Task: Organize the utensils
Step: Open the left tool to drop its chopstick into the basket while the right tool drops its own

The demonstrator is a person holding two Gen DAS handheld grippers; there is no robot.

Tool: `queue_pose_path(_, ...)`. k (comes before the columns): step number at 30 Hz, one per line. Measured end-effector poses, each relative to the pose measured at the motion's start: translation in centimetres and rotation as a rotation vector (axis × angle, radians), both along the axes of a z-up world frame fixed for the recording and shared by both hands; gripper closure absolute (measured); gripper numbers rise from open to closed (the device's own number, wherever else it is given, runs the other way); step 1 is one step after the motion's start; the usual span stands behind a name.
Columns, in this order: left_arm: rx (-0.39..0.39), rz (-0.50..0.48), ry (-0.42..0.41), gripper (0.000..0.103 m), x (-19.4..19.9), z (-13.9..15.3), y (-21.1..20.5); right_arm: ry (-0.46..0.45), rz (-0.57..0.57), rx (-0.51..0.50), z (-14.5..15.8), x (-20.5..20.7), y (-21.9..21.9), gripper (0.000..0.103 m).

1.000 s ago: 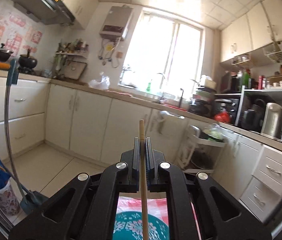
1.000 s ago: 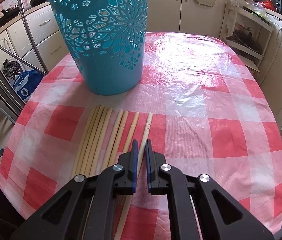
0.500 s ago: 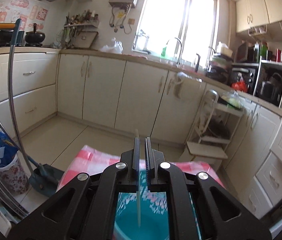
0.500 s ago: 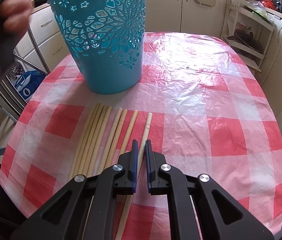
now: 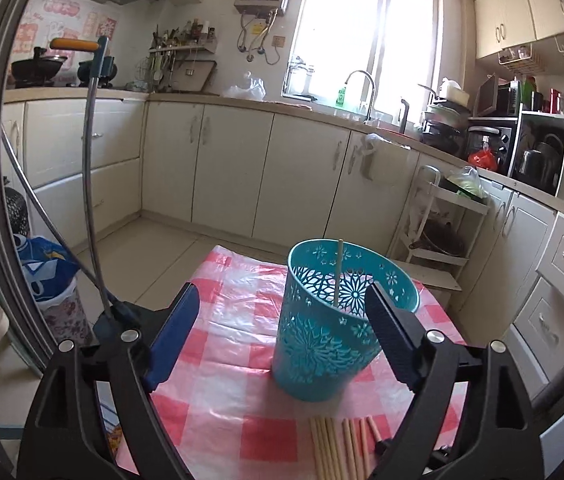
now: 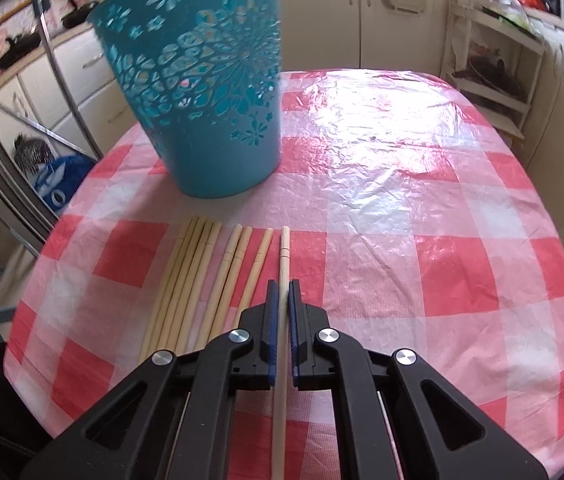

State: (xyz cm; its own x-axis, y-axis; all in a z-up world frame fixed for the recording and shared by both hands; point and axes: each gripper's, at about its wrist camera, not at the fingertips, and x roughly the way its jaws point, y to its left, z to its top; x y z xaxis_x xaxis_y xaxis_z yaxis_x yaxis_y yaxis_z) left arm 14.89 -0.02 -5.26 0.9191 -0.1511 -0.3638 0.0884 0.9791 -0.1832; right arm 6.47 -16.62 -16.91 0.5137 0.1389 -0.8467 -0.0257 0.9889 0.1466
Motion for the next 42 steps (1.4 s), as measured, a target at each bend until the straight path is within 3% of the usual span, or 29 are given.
queue_pose_path(6,0.017,-0.017,-0.039,0.014,-1.4,-0.1,-0.3,-0.065,-0.085,0.118,1.4,-0.6,-2.2,0.097)
queue_pose_path(11,-0.032,0.027,-0.055,0.013,-1.4,0.4,0.8,-0.164,-0.173,0.391,3.9,-0.8,-5.6,0.097)
queue_pose_path(14,-0.062,0.076,-0.141,0.013,-2.8,1.4,1.2,-0.319,-0.196,0.547,7.6,-0.5,-7.2,0.097)
queue_pose_path(17,-0.078,0.092,-0.276,0.009,-5.0,2.8,0.8,-0.464,-0.209,0.698,10.8,1.4,-8.2,0.097)
queue_pose_path(20,-0.066,0.088,-0.384,0.008,-6.8,3.5,-0.1,-0.537,-0.229,0.830,12.1,4.5,-9.0,0.097)
queue_pose_path(23,-0.043,0.078,-0.404,0.008,-7.1,3.6,-1.0,-0.586,-0.305,0.983,11.9,7.7,-10.5,0.097)
queue_pose_path(27,-0.044,0.079,-0.372,0.008,-6.4,3.4,-1.4,-0.651,-0.434,1.116,10.6,10.5,-12.1,0.097)
queue_pose_path(30,-0.041,0.092,-0.353,0.008,-5.7,3.2,-1.2,-0.691,-0.483,1.104,10.4,12.4,-12.1,0.097)
queue_pose_path(34,-0.047,0.106,-0.318,0.008,-4.7,2.7,-0.7,-0.706,-0.487,0.986,10.0,14.4,-10.5,0.097)
queue_pose_path(42,-0.055,0.119,-0.270,0.008,-4.0,2.1,-0.2,-0.611,-0.314,0.696,9.0,14.2,-7.0,0.096)
